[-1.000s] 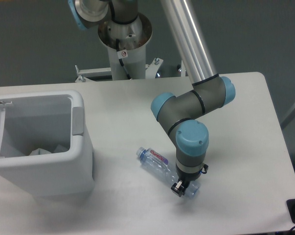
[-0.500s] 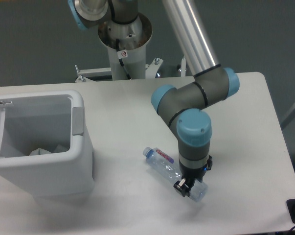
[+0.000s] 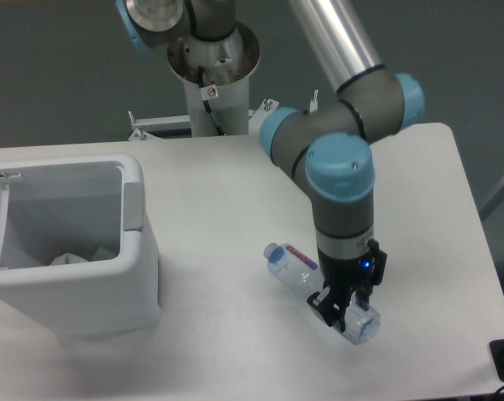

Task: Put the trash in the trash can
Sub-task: 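Lift the bottle and carry it over the white bin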

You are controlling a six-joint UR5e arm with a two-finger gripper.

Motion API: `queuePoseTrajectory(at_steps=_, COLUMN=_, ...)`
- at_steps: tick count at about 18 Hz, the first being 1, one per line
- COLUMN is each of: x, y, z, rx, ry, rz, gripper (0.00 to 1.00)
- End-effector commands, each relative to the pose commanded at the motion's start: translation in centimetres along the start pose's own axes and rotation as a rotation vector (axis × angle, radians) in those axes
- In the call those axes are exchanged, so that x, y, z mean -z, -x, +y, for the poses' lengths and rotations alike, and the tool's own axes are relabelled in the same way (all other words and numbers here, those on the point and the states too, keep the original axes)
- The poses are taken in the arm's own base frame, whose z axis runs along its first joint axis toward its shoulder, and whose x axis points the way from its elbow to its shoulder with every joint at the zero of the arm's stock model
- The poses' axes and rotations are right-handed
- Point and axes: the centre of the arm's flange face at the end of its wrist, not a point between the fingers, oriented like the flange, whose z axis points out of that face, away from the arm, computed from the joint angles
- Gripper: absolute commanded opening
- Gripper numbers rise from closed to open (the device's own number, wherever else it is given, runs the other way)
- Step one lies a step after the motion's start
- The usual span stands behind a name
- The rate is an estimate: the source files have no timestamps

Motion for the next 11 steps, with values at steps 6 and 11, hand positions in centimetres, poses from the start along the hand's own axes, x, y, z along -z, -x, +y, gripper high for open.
queuePoseTrajectory(at_steps=6, x=13.0, y=-4.8, z=-5.0, rx=-0.088, ry=-0.29, rz=0.35, gripper=0.56)
queuePoseTrajectory(at_steps=11, x=19.4, y=-13.2, z=-1.2, rx=-0.23, ry=-0.308, rz=0.568, gripper=0.56)
